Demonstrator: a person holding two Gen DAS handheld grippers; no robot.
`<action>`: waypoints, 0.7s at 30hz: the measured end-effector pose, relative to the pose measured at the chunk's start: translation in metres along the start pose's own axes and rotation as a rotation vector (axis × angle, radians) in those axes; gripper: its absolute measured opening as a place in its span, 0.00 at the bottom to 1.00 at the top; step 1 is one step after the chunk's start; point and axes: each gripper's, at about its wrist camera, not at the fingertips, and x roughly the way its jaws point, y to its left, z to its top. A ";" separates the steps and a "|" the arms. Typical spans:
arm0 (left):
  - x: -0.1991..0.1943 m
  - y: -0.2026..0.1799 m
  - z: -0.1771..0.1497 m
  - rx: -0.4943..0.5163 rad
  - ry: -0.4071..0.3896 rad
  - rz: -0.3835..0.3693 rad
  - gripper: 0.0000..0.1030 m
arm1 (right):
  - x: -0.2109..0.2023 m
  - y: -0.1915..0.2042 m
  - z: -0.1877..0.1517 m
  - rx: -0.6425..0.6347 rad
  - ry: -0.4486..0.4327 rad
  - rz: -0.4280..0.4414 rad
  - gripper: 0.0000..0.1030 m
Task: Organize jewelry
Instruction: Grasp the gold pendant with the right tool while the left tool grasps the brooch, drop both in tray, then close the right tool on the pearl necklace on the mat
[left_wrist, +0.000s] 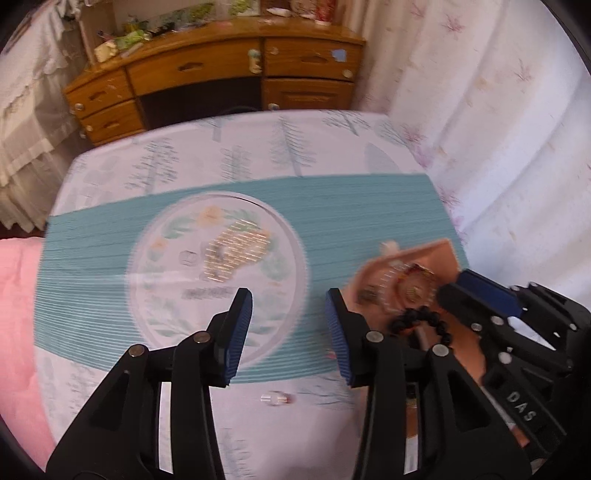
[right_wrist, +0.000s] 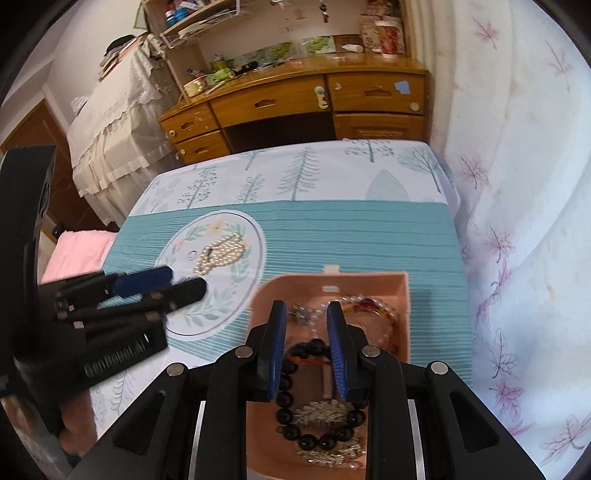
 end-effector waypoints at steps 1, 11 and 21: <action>-0.004 0.007 0.002 -0.002 -0.005 0.014 0.37 | -0.002 0.007 0.004 -0.014 -0.003 0.002 0.22; -0.047 0.064 0.030 -0.023 -0.069 0.131 0.37 | -0.015 0.064 0.055 -0.142 -0.002 -0.001 0.22; 0.001 0.088 0.034 -0.030 0.008 0.150 0.43 | 0.049 0.082 0.094 -0.108 0.160 0.067 0.22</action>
